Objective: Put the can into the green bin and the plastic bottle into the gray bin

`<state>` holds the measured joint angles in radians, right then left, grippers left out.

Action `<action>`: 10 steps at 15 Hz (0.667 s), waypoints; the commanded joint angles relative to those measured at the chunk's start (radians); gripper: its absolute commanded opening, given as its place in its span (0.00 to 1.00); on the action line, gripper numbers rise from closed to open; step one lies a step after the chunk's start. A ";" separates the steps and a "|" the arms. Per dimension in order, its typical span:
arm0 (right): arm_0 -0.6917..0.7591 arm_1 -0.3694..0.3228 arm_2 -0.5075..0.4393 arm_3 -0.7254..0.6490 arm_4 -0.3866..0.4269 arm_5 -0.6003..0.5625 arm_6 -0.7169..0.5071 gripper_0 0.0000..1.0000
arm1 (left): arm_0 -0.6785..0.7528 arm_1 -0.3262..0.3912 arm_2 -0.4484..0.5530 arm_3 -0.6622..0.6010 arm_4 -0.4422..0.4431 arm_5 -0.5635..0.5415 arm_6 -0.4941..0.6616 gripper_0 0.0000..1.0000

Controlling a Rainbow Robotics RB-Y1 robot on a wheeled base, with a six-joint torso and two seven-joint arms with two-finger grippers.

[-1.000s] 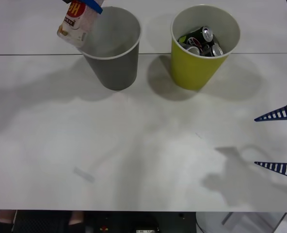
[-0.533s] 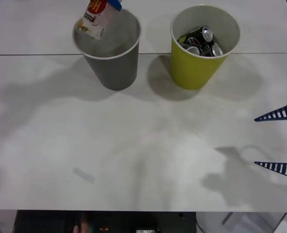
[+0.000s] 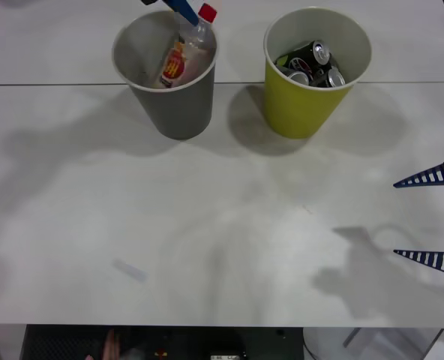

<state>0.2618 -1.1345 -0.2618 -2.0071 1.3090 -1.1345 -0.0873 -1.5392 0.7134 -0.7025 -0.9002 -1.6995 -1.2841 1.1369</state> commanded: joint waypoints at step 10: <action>0.000 0.000 0.000 0.000 0.000 0.000 0.000 1.00 | 0.065 0.333 -0.164 -0.101 0.477 -0.003 -0.318 1.00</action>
<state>0.2618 -1.1345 -0.2618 -2.0071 1.3090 -1.1345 -0.0873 -1.4943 1.0205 -0.8696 -0.9774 -1.2462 -1.2891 0.8406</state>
